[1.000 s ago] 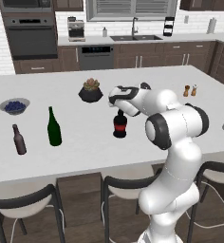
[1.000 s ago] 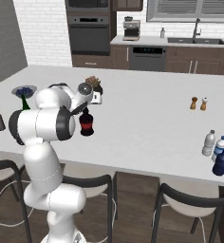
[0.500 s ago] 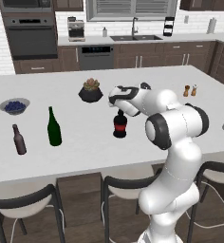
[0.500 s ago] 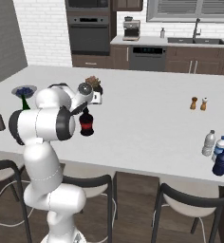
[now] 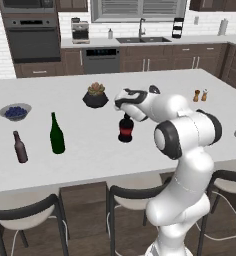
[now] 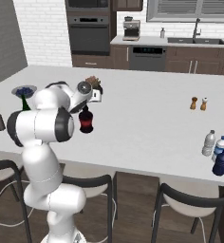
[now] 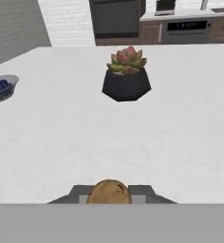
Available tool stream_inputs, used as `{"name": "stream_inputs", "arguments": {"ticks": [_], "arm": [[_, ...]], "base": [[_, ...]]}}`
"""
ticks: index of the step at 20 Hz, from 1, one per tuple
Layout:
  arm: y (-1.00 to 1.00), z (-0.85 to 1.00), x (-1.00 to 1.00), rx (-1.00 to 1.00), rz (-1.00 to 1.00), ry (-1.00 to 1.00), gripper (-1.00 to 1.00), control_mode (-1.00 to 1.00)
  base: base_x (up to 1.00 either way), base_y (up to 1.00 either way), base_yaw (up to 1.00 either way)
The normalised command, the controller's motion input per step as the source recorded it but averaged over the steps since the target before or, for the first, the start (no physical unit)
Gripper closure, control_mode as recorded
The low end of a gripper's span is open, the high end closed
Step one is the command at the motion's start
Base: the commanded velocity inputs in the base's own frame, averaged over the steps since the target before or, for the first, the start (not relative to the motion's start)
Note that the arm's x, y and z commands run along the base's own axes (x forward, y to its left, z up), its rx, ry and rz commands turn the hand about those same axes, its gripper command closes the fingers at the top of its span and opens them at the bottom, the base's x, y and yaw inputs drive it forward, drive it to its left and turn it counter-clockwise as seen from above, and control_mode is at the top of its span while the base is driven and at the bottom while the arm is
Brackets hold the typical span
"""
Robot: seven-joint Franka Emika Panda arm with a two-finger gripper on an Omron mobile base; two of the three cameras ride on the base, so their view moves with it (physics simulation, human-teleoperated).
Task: Move the plastic bottles in the middle to the plastics group, and the glass bottles in the middle to the glass group.
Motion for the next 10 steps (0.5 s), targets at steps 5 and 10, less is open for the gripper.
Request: {"name": "stream_inputs", "arguments": {"ticks": [5, 10], "arm": [[0.00, 0.72, -0.26, 0.00, 0.00, -0.01, 1.00, -1.00], [0.07, 0.53, -0.51, 0.00, 0.00, 0.00, 1.00, -1.00]], "base": [[0.00, 0.00, 0.00], [0.00, 0.00, 0.00]]}}
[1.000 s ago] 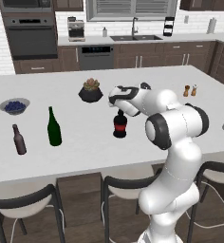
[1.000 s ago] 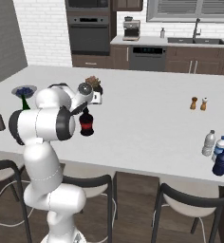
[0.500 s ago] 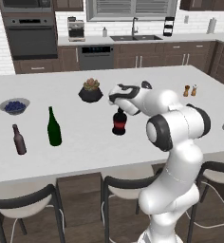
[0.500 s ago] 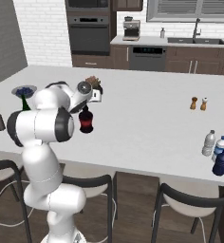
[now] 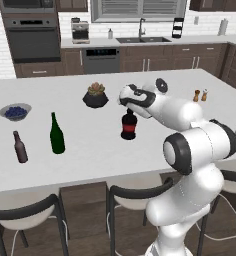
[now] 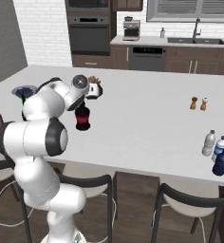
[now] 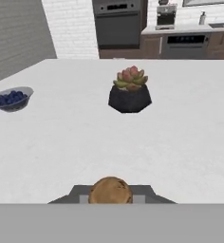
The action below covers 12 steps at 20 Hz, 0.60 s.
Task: Move the plastic bottles in the middle to the plastics group, and the glass bottles in the middle to the glass group.
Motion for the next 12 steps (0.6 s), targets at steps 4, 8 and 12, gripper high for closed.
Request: {"name": "stream_inputs", "arguments": {"ticks": [4, 8, 12], "arm": [[0.41, 0.26, -0.69, 0.00, 0.02, -0.02, 1.00, -1.00], [0.73, 0.12, -0.61, 0.00, 0.09, 0.00, 1.00, -1.00], [0.93, 0.01, -0.59, 0.00, 0.15, 0.00, 1.00, -1.00]], "base": [[0.00, 0.00, 0.00], [0.00, 0.00, 0.00], [0.00, 0.00, 0.00]]}}
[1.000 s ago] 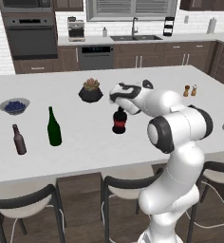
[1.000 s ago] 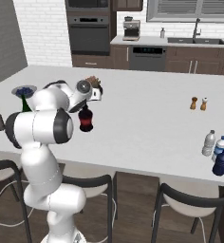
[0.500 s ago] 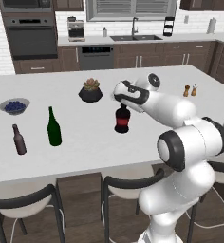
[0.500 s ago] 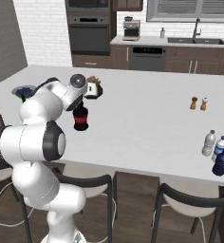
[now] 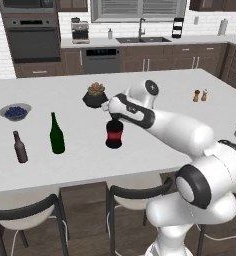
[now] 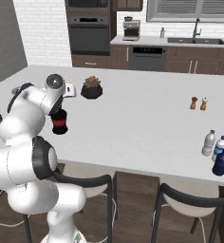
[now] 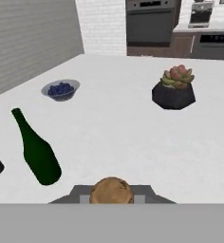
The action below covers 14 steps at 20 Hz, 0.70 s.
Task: Move the plastic bottles in the middle to the plastics group, and the glass bottles in the middle to the glass group.
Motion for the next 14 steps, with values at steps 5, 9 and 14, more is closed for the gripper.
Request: {"name": "stream_inputs", "arguments": {"ticks": [5, 9, 14], "arm": [[0.99, 0.00, -0.46, 0.00, 0.19, 0.00, 1.00, -1.00], [1.00, 0.00, -0.30, 0.00, 0.18, 0.00, 1.00, -1.00], [0.93, 0.00, -0.10, 0.00, 0.14, 0.00, 1.00, -1.00]], "base": [[0.00, 0.00, 0.00], [0.00, 0.00, 0.00], [0.00, 0.00, 0.00]]}}
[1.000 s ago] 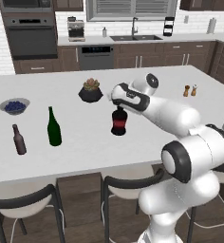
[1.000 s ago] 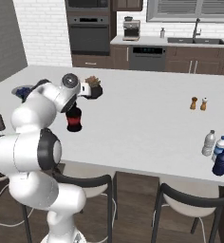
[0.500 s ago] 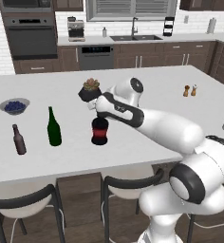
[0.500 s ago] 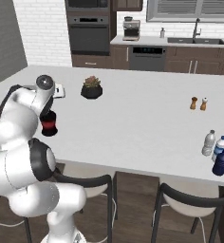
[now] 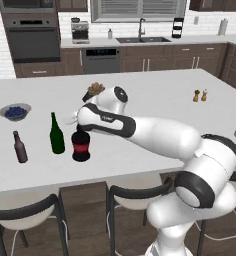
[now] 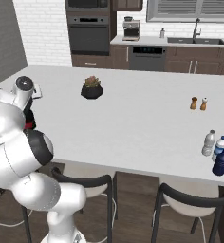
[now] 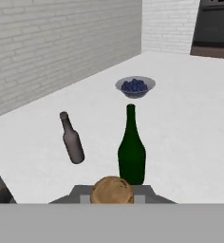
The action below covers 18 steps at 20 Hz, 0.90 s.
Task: Move the plastic bottles in the middle to the plastics group, and the glass bottles in the middle to the glass group.
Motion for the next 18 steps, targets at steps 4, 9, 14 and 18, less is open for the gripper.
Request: {"name": "stream_inputs", "arguments": {"ticks": [4, 9, 14, 18], "arm": [[0.85, 0.00, -0.01, 0.00, 0.11, 0.00, 1.00, -1.00], [0.31, -0.07, 0.02, 0.00, 0.00, -0.06, 1.00, -1.00], [0.22, -0.26, 0.15, 0.00, 0.00, -0.10, 1.00, -1.00], [0.35, -0.09, 0.19, 0.00, 0.00, -0.02, 1.00, -1.00]], "base": [[0.00, 0.00, 0.00], [0.00, 0.00, 0.00], [0.00, 0.00, 0.00], [0.00, 0.00, 0.00]]}}
